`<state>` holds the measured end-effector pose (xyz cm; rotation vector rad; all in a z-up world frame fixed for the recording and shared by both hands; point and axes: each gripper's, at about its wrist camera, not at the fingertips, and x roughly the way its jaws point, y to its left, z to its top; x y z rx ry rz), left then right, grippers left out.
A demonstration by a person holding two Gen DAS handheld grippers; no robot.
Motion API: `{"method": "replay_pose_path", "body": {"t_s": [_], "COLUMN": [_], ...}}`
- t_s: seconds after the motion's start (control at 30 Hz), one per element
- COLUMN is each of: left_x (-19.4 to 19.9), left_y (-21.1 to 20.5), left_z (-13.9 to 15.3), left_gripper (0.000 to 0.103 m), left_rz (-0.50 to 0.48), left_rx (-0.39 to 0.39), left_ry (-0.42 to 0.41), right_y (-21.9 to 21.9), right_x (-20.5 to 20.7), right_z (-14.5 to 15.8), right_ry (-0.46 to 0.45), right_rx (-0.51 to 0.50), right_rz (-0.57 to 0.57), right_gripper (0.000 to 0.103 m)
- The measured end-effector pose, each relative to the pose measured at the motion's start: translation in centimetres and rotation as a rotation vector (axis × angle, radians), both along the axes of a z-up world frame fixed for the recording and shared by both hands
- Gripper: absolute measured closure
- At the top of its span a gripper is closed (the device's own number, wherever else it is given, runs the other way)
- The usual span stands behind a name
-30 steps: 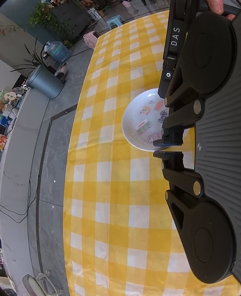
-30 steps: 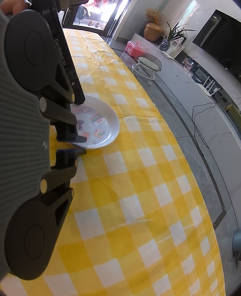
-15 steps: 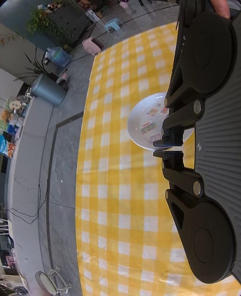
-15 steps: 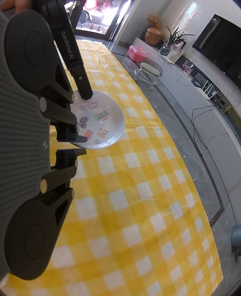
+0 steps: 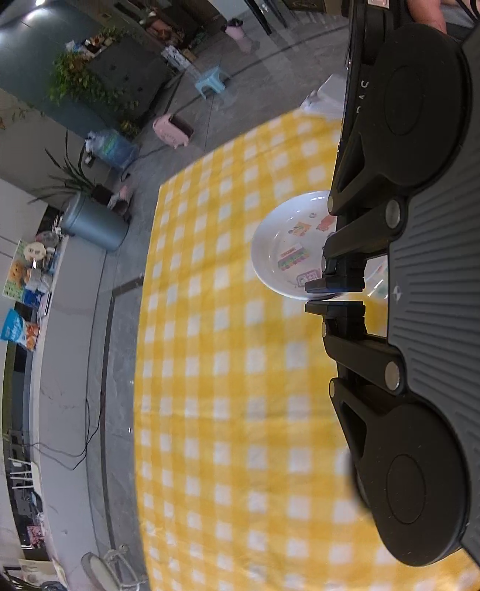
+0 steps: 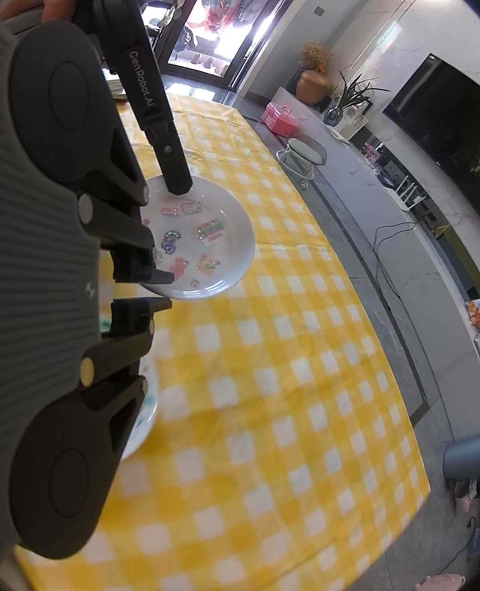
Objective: Organize plates and bowls
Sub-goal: 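Lift the patterned plate with both grippers and carry it over the 'Fruity' plate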
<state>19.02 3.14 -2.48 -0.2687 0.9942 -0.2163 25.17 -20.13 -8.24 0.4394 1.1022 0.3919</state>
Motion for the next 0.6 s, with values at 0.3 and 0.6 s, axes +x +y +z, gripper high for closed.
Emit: {"method": "replay_pose_path", "body": {"t_s": [0.3, 0.6], "left_x": [-4.7, -6.6], "left_y": [-3.9, -3.5], "left_z": [-2.4, -5.8], "left_gripper": [0.100, 0.100], "left_rz": [0.033, 0.103], "left_rx": [-0.039, -0.090], "left_ry": [-0.016, 0.057], "right_y": [-5.3, -6.2], "right_x": [-5.5, -6.8], "right_z": [-2.2, -4.9], "right_ry": [0.003, -0.008], "right_rx": [0.057, 0.090], "right_rz": [-0.066, -0.096], "right_gripper": [0.099, 0.100]}}
